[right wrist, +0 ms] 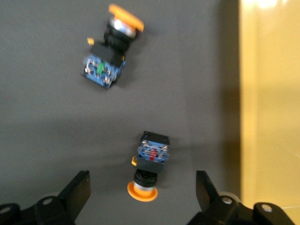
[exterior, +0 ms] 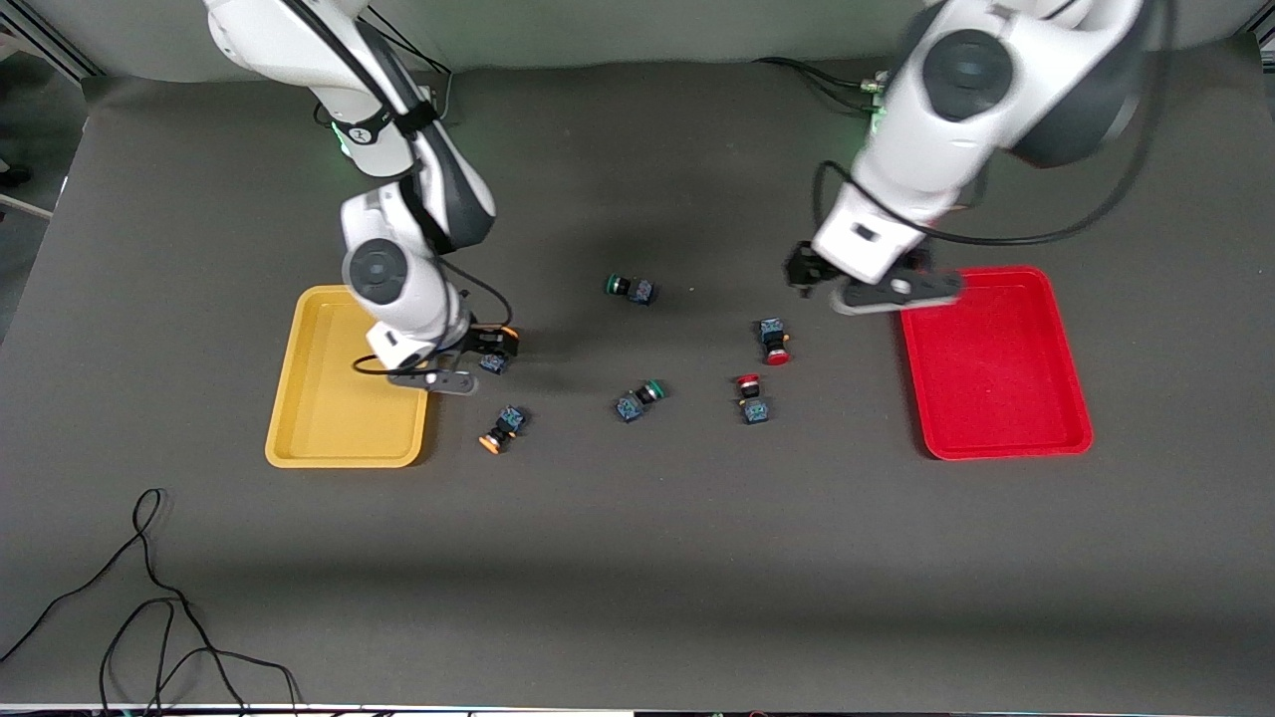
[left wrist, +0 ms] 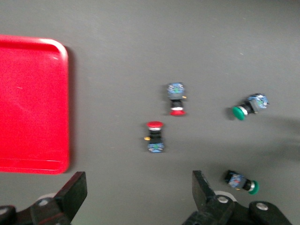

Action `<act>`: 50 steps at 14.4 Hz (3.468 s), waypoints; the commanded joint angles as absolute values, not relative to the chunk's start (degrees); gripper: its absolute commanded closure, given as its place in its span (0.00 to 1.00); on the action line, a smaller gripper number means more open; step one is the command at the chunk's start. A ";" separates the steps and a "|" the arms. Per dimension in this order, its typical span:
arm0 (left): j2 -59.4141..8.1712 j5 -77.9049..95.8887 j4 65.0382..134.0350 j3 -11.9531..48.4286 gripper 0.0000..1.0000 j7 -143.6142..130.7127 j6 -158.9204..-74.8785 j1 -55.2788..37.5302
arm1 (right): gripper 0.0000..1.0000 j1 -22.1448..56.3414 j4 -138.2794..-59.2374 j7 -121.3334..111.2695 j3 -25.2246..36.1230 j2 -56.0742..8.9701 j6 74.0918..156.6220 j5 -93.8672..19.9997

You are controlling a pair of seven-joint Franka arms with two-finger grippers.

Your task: Place red and yellow buttons in trays

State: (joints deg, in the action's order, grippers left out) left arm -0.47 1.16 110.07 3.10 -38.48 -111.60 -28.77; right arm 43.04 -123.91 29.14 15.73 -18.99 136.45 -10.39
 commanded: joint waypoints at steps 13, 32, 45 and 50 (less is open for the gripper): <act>-20.12 -0.26 129.46 2.20 0.02 -39.12 -148.80 -34.19 | 0.81 44.47 -124.98 31.38 16.87 -25.41 142.31 -11.43; -13.38 4.12 111.36 1.85 0.75 -35.01 -116.83 -29.10 | 0.00 39.99 -132.01 8.52 34.63 -18.37 135.97 -11.34; -5.52 -2.27 136.20 1.58 0.75 -10.90 -131.16 -4.13 | 0.00 43.07 -96.96 29.87 29.28 -28.28 122.08 -21.25; -14.67 -2.72 138.25 1.58 0.55 -10.55 -141.59 -3.87 | 0.00 44.55 -92.54 35.07 25.75 -39.27 126.45 -22.24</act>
State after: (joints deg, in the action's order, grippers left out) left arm -13.12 -1.72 138.80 1.68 -11.02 -140.31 -3.69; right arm 43.68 -95.45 33.78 25.45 -33.90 124.53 -20.69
